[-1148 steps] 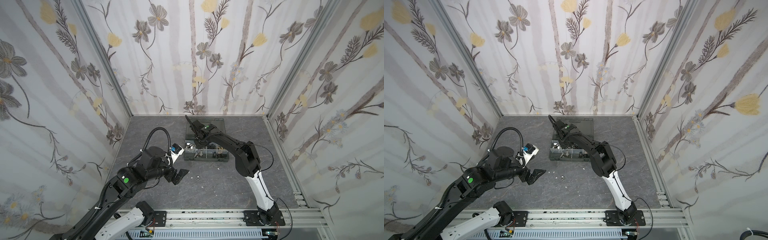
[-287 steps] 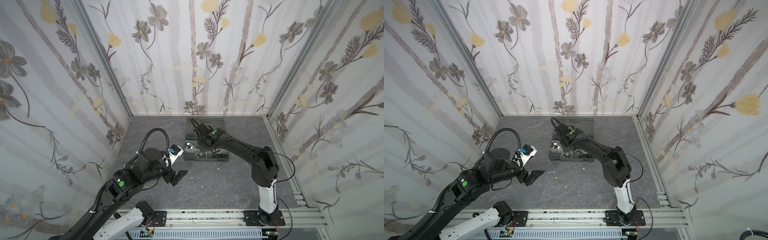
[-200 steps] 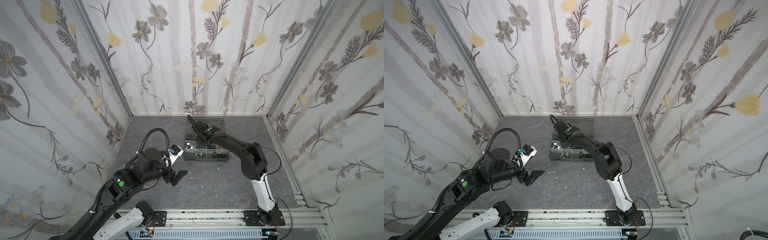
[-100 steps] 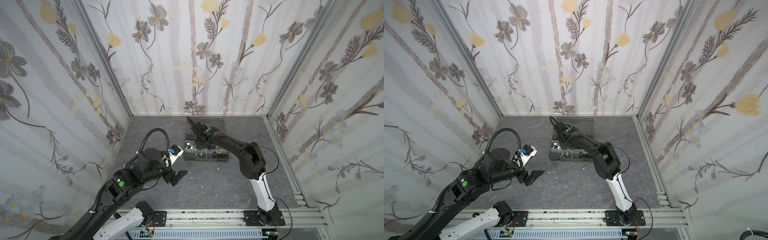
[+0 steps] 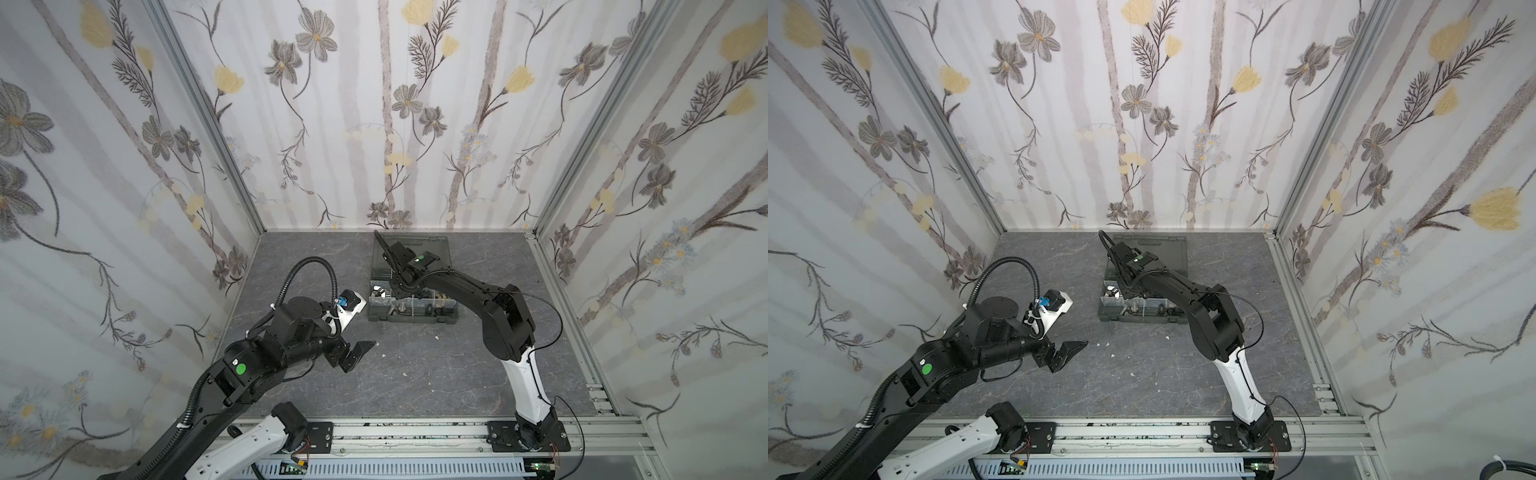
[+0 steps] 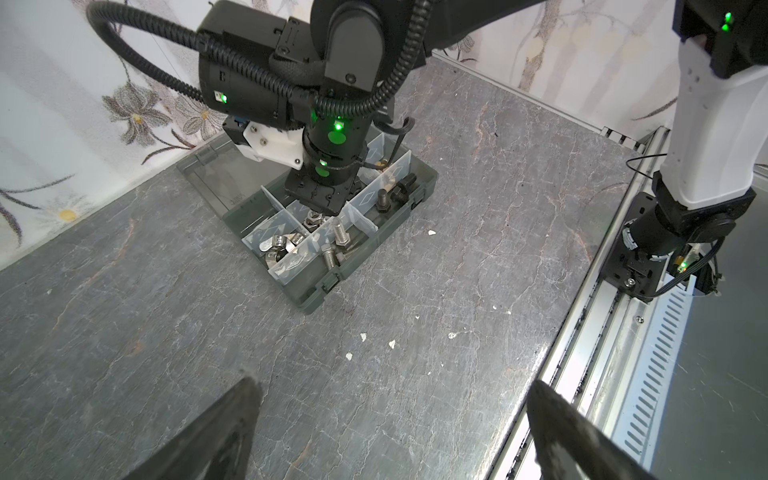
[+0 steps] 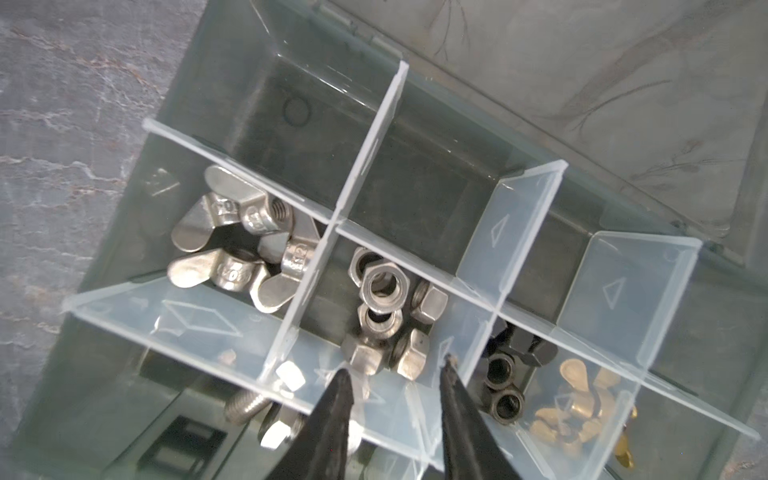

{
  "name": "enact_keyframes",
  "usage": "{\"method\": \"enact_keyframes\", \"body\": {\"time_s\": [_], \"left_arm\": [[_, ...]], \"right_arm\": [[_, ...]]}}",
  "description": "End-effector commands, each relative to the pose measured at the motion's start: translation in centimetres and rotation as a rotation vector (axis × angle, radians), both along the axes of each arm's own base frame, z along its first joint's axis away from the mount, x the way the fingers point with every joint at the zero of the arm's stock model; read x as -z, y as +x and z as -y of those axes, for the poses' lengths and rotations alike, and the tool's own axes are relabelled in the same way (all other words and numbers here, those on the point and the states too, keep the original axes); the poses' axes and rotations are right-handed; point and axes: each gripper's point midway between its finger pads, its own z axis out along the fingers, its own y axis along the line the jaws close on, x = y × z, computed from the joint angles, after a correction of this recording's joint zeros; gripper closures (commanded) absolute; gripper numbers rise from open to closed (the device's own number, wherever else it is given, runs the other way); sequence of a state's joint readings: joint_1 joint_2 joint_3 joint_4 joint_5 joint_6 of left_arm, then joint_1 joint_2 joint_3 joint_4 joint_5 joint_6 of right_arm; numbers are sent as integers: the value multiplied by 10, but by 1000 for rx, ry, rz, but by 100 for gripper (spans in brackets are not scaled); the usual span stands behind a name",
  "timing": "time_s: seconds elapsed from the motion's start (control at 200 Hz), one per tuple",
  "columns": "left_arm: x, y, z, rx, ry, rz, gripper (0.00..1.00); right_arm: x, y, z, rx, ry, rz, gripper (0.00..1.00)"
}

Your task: Sort the screws and nuts into containers

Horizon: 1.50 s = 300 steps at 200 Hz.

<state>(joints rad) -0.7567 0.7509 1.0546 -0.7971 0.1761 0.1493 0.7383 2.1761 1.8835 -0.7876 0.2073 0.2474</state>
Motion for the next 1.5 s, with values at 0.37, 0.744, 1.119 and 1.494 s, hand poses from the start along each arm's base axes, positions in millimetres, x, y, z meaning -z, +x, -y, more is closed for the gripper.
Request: {"method": "enact_keyframes", "body": {"time_s": [0.37, 0.744, 1.119, 1.494], "left_arm": [[-39, 19, 1, -73, -101, 116, 0], [-82, 87, -15, -251, -253, 234, 0], [-85, 177, -86, -542, -360, 357, 0], [66, 185, -205, -976, -327, 346, 0]], "right_arm": [[-65, -28, 53, 4, -15, 69, 53], [-132, -21, 124, 82, 43, 263, 0], [-198, 1, 226, 272, 203, 610, 0], [-187, -4, 260, 389, 316, 761, 0]]}}
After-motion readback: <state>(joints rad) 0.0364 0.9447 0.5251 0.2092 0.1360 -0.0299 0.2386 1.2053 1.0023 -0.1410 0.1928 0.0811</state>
